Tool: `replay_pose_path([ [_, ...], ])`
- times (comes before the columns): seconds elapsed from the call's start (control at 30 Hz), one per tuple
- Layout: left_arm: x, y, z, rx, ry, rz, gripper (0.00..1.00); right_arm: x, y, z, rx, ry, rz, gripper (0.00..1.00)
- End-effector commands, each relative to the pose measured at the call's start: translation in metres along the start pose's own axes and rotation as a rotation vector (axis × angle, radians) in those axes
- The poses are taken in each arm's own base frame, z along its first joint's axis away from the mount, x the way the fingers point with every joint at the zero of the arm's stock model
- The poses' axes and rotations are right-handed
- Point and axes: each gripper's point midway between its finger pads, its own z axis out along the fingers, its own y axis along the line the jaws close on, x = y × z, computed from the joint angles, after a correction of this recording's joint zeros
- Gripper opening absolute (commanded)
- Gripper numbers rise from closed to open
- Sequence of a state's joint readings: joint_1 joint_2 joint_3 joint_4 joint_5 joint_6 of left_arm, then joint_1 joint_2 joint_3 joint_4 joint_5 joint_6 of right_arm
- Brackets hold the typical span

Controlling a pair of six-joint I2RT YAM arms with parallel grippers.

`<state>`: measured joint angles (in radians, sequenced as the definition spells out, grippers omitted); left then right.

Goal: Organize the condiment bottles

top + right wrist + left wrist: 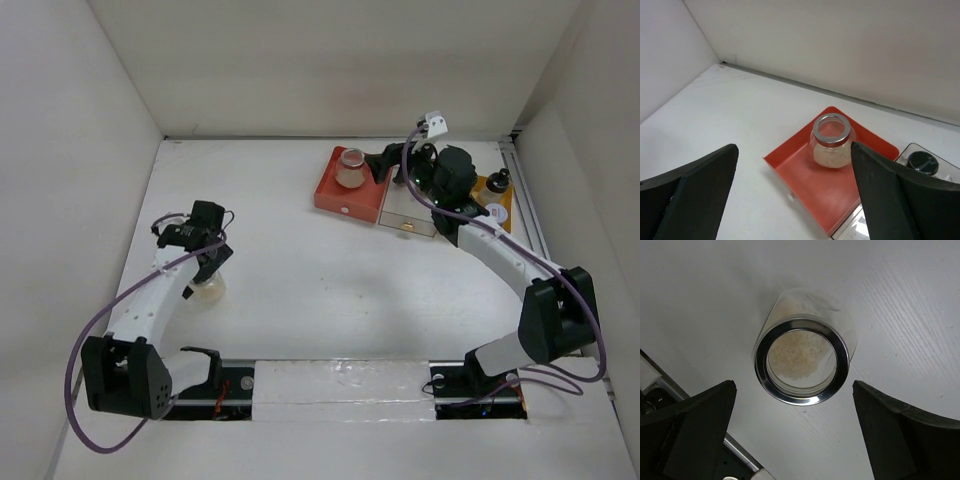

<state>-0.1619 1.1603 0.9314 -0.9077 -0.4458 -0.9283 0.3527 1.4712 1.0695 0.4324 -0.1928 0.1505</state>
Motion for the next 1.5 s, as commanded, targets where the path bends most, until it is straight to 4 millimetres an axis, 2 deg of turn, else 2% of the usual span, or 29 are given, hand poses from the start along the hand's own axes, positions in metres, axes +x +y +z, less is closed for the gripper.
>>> replay_pose_path([
  [0.0, -0.002, 0.001, 0.006, -0.035, -0.014, -0.030, 1.00, -0.026, 0.008, -0.005, -0.044, -0.076, -0.006, 0.99],
  [0.17, -0.012, -0.007, 0.010, -0.021, -0.063, -0.039, 1.00, -0.028, 0.010, -0.005, -0.056, -0.082, -0.009, 0.99],
  [0.27, -0.019, 0.000, 0.025, -0.058, -0.052, -0.059, 1.00, -0.023, 0.011, -0.004, -0.064, -0.070, 0.002, 0.99],
  [0.33, -0.021, 0.005, 0.032, -0.080, -0.048, -0.059, 0.94, -0.018, 0.010, -0.001, -0.062, -0.060, 0.005, 0.99],
  [0.37, -0.018, 0.008, 0.034, -0.087, -0.042, -0.054, 0.88, -0.012, 0.008, 0.001, -0.059, -0.048, 0.007, 0.99],
  [0.47, -0.025, 0.000, 0.030, -0.029, -0.073, -0.049, 0.81, -0.002, 0.006, 0.005, -0.056, -0.028, 0.012, 0.99],
  [0.5, -0.025, 0.000, 0.030, -0.028, -0.073, -0.049, 0.71, -0.002, 0.006, 0.005, -0.056, -0.028, 0.012, 0.99],
  [0.53, -0.028, -0.001, 0.028, -0.015, -0.084, -0.045, 0.67, 0.003, 0.004, 0.007, -0.053, -0.016, 0.015, 0.99],
  [0.57, -0.026, -0.003, 0.028, -0.007, -0.075, -0.044, 0.63, -0.001, 0.005, 0.008, -0.055, -0.025, 0.013, 0.99],
  [0.67, -0.028, -0.008, 0.024, 0.027, -0.072, -0.034, 0.51, 0.005, 0.013, 0.010, -0.065, -0.014, 0.016, 0.99],
  [0.73, -0.029, -0.017, 0.021, 0.078, -0.065, -0.028, 0.46, 0.003, 0.017, 0.011, -0.068, -0.014, 0.006, 0.99],
  [0.77, -0.026, -0.015, 0.020, 0.087, -0.060, -0.015, 0.41, 0.001, 0.016, 0.010, -0.059, -0.016, -0.004, 0.99],
  [0.83, -0.026, -0.023, 0.016, 0.134, -0.055, -0.012, 0.35, -0.004, 0.024, 0.009, -0.068, -0.021, -0.014, 0.99],
  [0.87, -0.027, -0.024, 0.013, 0.150, -0.056, -0.001, 0.33, -0.001, 0.021, 0.009, -0.054, -0.011, -0.012, 0.99],
  [0.9, -0.024, -0.027, 0.009, 0.173, -0.051, 0.014, 0.31, -0.009, 0.027, 0.009, -0.067, -0.027, -0.023, 0.99],
  [0.93, -0.025, -0.038, 0.002, 0.217, -0.051, 0.020, 0.30, -0.007, 0.025, 0.008, -0.055, -0.020, -0.022, 0.99],
  [0.97, -0.031, -0.047, -0.008, 0.252, -0.069, 0.024, 0.30, -0.014, 0.027, 0.007, -0.056, -0.028, -0.023, 0.99],
  [1.03, -0.027, -0.069, -0.029, 0.357, -0.040, 0.068, 0.30, -0.020, 0.028, 0.005, -0.058, -0.037, -0.025, 0.99],
  [1.07, -0.032, -0.079, -0.039, 0.409, -0.041, 0.057, 0.30, -0.016, 0.032, 0.005, -0.064, -0.019, -0.021, 0.99],
  [1.23, -0.054, -0.149, -0.104, 0.770, -0.052, 0.090, 0.30, -0.054, 0.031, -0.006, -0.041, -0.060, -0.047, 0.99],
  [1.27, -0.047, -0.168, -0.111, 0.770, -0.076, 0.138, 0.31, -0.054, 0.029, -0.010, -0.026, -0.043, -0.055, 0.99],
  [1.3, -0.058, -0.185, -0.141, 0.810, -0.129, 0.156, 0.33, -0.060, 0.024, -0.013, -0.013, -0.044, -0.055, 0.99],
  [1.33, -0.055, -0.199, -0.153, 0.817, -0.145, 0.182, 0.33, -0.069, 0.017, -0.017, 0.011, -0.055, -0.057, 0.99],
  [1.37, -0.029, -0.223, -0.159, 0.822, -0.125, 0.260, 0.33, -0.077, 0.013, -0.024, 0.023, -0.064, -0.070, 0.99],
  [1.4, -0.028, -0.235, -0.167, 0.827, -0.142, 0.268, 0.33, -0.079, 0.004, -0.031, 0.047, -0.056, -0.069, 0.99],
  [1.43, -0.032, -0.249, -0.185, 0.876, -0.146, 0.266, 0.33, -0.088, 0.001, -0.036, 0.056, -0.067, -0.072, 0.99],
  [1.47, -0.031, -0.262, -0.191, 0.913, -0.133, 0.269, 0.33, -0.101, 0.000, -0.047, 0.065, -0.093, -0.077, 0.99],
])
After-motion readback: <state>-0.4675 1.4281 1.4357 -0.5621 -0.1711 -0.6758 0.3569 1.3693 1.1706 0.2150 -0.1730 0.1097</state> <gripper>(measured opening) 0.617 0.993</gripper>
